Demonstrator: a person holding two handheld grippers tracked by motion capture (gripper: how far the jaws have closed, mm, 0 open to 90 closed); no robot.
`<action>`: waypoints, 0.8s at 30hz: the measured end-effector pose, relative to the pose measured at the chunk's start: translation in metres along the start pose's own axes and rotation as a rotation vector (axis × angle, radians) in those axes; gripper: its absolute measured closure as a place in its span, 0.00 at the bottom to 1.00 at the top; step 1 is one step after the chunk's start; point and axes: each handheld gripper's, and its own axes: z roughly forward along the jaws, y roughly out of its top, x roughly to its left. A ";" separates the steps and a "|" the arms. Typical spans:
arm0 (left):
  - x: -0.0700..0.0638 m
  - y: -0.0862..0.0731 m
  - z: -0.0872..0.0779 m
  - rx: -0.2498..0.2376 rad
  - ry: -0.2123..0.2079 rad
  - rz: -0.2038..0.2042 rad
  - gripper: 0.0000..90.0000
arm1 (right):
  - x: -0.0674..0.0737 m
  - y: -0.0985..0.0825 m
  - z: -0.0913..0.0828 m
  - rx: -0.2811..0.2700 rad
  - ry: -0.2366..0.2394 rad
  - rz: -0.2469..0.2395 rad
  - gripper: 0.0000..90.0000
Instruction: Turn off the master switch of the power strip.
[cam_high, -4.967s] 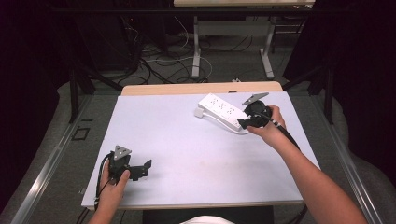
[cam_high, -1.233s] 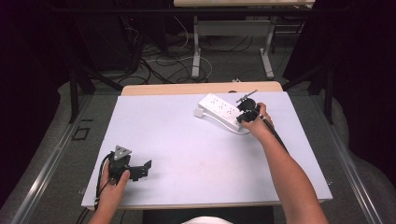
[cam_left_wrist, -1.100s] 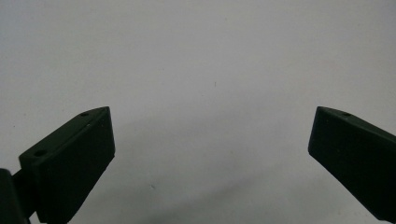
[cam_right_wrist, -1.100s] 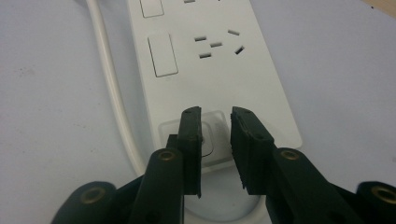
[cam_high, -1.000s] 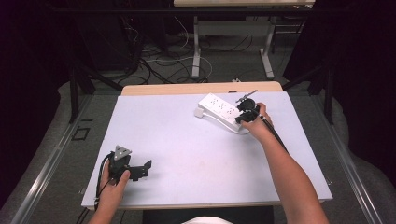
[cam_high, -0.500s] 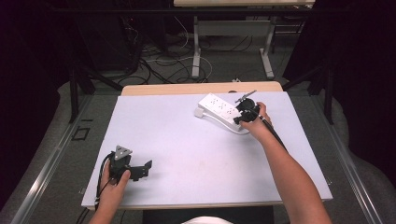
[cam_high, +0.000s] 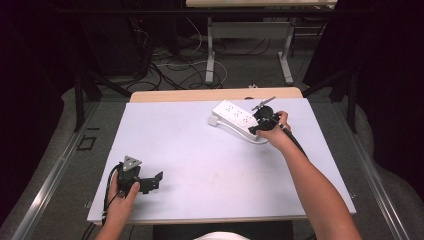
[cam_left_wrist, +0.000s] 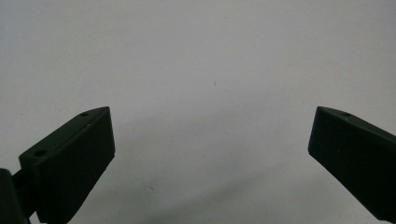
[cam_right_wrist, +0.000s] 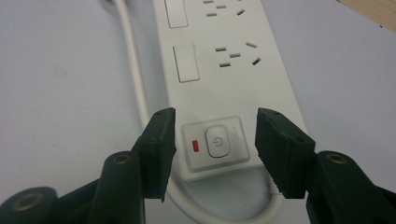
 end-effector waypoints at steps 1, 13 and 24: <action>0.000 0.000 0.000 0.001 0.000 0.001 0.01 | 0.001 0.000 -0.001 -0.006 0.005 0.002 0.49; 0.001 0.000 0.002 0.003 -0.003 -0.004 0.01 | 0.007 -0.001 -0.008 -0.023 0.011 -0.019 0.40; 0.000 0.001 0.004 0.005 -0.003 -0.009 0.01 | 0.018 -0.003 -0.018 -0.064 0.001 -0.012 0.16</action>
